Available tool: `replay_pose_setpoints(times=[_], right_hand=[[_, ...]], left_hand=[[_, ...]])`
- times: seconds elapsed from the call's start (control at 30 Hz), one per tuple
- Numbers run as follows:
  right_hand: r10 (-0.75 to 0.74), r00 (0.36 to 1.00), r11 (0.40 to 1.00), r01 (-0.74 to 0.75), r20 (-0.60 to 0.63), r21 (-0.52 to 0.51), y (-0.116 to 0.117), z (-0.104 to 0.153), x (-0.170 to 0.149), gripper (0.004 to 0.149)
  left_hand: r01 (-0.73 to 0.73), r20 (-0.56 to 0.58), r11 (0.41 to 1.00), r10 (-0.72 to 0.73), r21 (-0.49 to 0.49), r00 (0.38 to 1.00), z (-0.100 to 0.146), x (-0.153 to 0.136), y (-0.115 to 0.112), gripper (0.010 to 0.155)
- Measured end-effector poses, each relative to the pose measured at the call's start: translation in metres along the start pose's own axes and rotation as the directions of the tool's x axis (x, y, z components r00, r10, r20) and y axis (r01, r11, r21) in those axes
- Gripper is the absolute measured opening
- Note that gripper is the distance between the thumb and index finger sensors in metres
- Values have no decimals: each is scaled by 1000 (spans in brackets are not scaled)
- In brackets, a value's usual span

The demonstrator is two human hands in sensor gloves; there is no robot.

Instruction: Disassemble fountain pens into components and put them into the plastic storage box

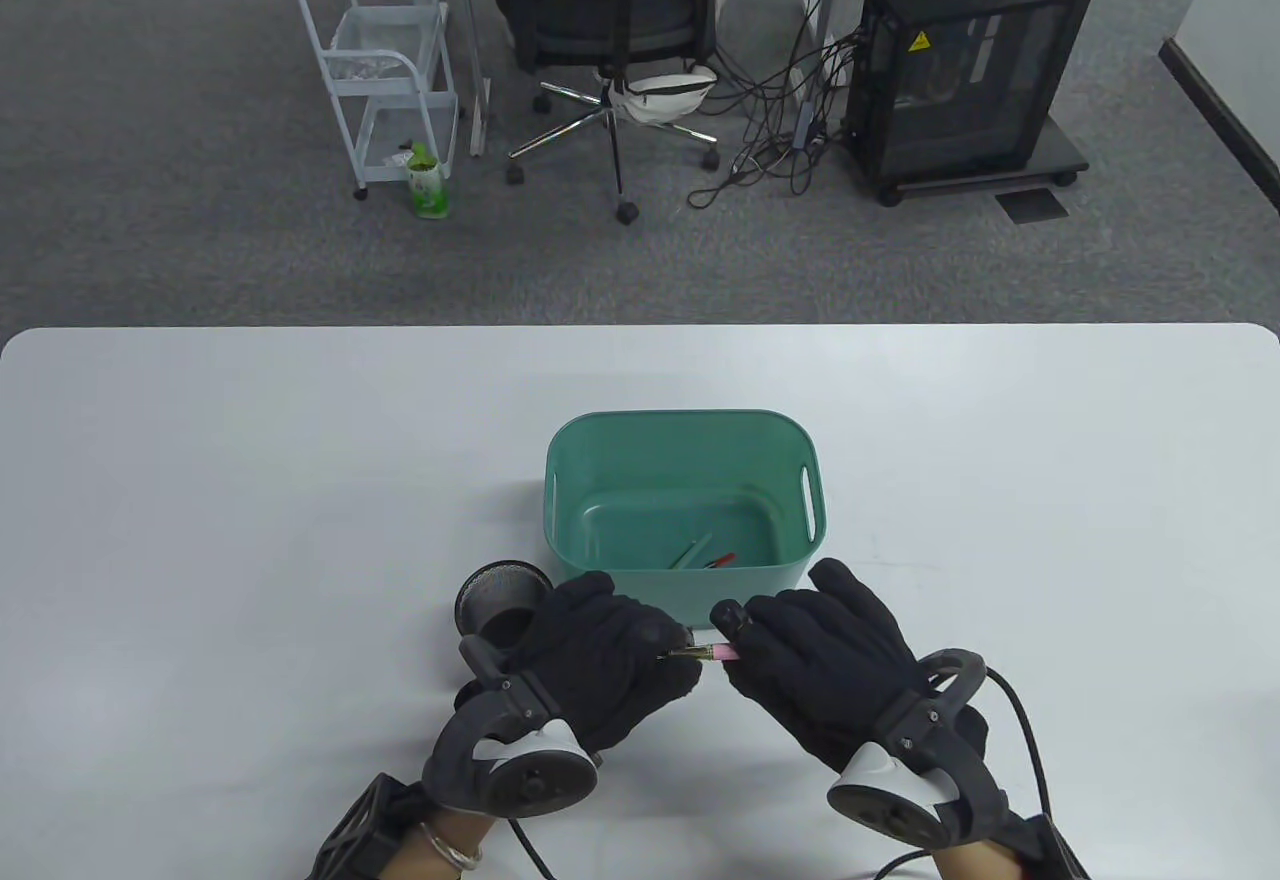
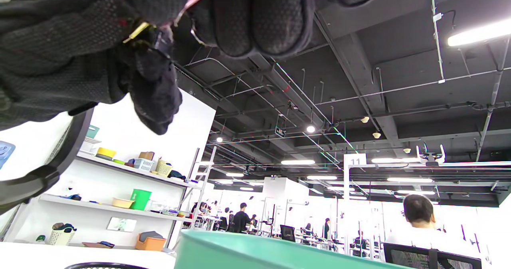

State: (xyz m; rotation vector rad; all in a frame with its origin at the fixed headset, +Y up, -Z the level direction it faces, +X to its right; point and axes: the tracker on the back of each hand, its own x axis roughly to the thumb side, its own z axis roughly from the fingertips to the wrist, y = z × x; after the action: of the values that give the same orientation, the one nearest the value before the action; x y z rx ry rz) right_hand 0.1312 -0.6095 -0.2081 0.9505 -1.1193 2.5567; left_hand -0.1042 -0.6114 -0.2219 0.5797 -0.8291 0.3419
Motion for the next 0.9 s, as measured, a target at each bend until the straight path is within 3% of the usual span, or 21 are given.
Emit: replay_pose_setpoints(times=[0.47, 0.9], right_hand=[[1, 1000, 1000, -1, -1, -2, 0, 1, 0, 45], [6, 1000, 1000, -6, 0, 2, 1, 1, -1, 45]], left_hand=[[13, -8, 1000, -13, 2, 1000, 1, -1, 1, 57], [23, 4, 1000, -23, 4, 1000, 1, 2, 1, 46]])
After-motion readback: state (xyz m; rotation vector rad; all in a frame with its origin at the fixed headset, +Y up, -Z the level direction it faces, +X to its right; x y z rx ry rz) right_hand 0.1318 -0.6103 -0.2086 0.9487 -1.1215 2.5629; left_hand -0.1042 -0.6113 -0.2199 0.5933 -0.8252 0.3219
